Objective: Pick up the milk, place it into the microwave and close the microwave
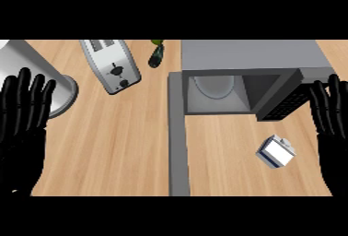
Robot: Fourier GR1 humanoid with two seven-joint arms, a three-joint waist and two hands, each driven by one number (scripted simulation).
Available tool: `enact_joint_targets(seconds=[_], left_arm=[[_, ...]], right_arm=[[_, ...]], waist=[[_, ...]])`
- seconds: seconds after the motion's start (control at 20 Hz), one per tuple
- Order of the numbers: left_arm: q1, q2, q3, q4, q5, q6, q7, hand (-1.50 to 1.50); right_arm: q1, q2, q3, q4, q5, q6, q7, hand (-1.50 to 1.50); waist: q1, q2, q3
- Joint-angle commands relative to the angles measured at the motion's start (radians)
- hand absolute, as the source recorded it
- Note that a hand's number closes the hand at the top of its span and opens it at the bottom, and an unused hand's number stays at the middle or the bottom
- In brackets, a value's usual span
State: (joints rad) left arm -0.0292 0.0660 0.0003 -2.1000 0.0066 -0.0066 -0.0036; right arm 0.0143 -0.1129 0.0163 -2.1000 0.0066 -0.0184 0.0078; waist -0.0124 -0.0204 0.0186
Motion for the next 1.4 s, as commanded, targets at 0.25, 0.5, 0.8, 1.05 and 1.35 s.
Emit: enact_joint_targets(seconds=[0.25, 0.5, 0.8, 1.05, 1.35], left_arm=[[-0.015, 0.086, 0.072, 0.051, 0.070, -0.098, -0.020, -1.50], [0.121, -0.032, -0.019, 0.085, 0.115, -0.085, -0.004, -1.50], [0.198, -0.065, -0.167, 0.074, 0.030, 0.016, -0.060, -1.50], [0.216, -0.066, -0.317, 0.141, -0.030, 0.131, -0.134, -1.50], [0.270, -0.066, -0.408, 0.116, -0.061, 0.185, -0.170, -1.50]], right_arm=[[0.234, -0.144, -0.178, 0.023, -0.324, 0.352, -0.269, -1.50], [0.389, -0.196, -0.207, 0.034, -0.445, 0.506, -0.223, -1.50], [0.515, -0.159, -0.272, 0.144, -0.356, 0.663, -0.411, -1.50], [0.458, -0.106, -0.260, 0.168, -0.270, 0.630, -0.366, -1.50], [0.426, -0.124, -0.342, 0.427, -0.142, 0.735, -0.615, -1.50]], waist=[[-0.003, 0.019, -0.016], [-0.001, 0.017, -0.018], [0.003, 0.018, -0.018], [0.009, 0.019, -0.019], [0.010, 0.019, -0.018]])
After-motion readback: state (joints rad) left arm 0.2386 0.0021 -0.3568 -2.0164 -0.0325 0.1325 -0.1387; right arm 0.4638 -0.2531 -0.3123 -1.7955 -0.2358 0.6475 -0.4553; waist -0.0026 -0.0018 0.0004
